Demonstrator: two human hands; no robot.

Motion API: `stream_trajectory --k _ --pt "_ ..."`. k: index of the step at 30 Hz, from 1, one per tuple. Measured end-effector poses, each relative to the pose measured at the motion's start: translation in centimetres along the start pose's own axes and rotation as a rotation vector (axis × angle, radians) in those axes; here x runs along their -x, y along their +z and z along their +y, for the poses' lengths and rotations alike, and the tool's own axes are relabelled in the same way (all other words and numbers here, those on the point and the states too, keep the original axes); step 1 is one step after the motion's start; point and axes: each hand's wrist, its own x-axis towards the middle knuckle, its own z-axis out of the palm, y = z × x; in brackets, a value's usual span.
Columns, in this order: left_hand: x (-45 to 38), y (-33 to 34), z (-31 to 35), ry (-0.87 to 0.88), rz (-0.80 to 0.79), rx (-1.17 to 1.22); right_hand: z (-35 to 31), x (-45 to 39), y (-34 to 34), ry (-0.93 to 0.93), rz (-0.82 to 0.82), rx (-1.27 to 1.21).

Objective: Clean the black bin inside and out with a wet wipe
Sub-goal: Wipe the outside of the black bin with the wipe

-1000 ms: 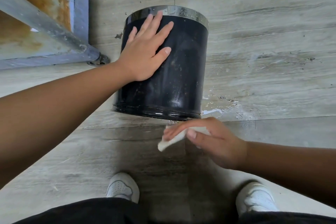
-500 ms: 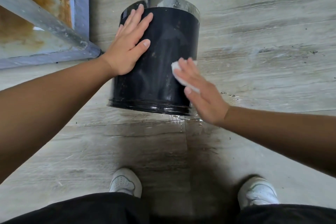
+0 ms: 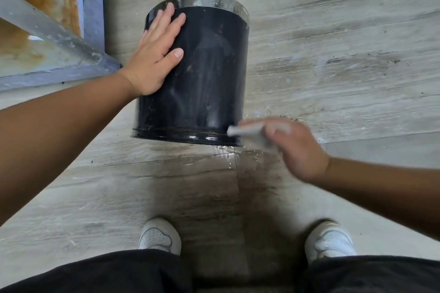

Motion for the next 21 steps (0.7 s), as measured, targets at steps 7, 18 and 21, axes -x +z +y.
stream_trajectory --k 7,18,21 --pt "-0.3 0.1 -0.1 0.006 -0.001 -0.009 1.9 -8.2 -0.5 0.262 0.369 -0.333" --pt "0.2 -0.1 -0.5 -0.031 0.003 0.026 -0.1 2.8 5.0 0.284 -0.059 0.042" --pt "0.3 -0.4 -0.8 -0.033 0.001 0.049 -1.8 4.0 3.7 0.191 -0.213 0.042"
